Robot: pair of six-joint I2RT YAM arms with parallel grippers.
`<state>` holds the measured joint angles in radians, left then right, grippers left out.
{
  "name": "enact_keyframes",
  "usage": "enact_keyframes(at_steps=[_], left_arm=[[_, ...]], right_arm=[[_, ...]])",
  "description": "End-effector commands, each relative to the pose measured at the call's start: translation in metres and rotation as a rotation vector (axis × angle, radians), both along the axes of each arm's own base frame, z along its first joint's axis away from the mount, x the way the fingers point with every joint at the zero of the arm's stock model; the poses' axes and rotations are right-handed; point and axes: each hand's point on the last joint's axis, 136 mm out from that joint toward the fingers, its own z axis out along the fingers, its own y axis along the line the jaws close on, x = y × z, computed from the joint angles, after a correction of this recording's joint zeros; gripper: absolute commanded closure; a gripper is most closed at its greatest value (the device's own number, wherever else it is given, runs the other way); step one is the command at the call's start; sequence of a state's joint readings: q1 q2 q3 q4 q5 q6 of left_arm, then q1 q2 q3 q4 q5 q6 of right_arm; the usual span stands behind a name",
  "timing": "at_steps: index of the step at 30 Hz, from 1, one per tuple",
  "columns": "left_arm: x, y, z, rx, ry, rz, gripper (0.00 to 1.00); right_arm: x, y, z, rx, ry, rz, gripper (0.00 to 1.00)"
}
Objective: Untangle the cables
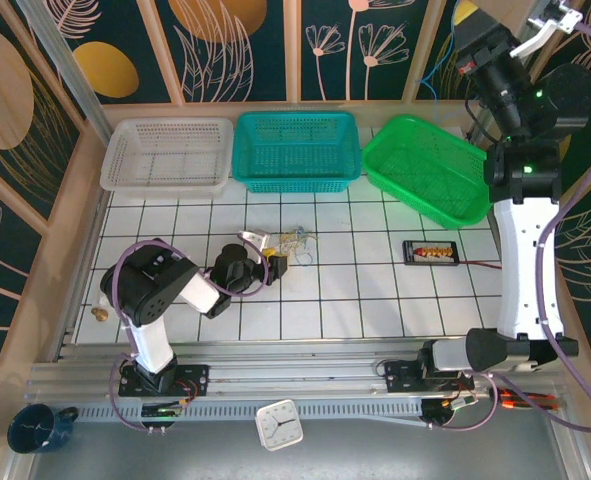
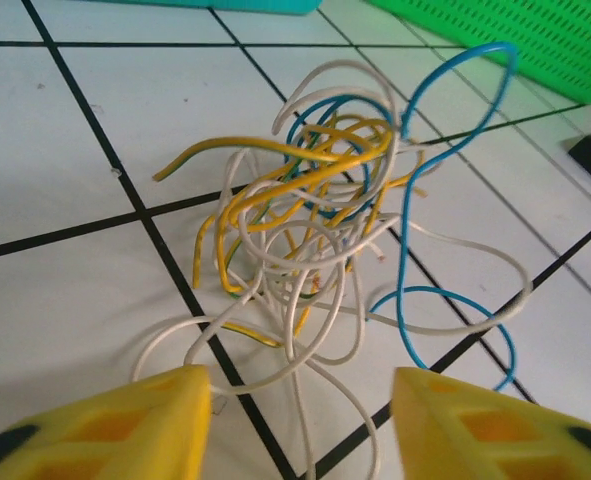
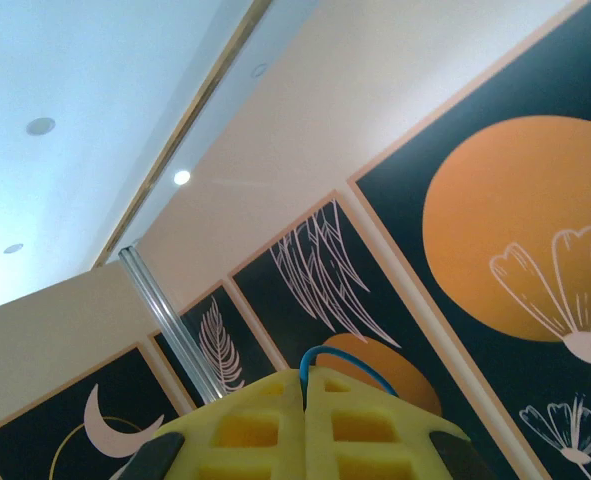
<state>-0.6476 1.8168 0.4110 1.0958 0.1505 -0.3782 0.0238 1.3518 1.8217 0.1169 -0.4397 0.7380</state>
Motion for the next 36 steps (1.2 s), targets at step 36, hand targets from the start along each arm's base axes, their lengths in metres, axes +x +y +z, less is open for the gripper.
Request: enact_keyframes(at_steps=[36], left_arm=[[-0.002, 0.024, 0.153, -0.224, -0.154, 0.138, 0.01]], right_arm=[[0.128, -0.024, -0.172, -0.203, 0.152, -0.393, 1.0]])
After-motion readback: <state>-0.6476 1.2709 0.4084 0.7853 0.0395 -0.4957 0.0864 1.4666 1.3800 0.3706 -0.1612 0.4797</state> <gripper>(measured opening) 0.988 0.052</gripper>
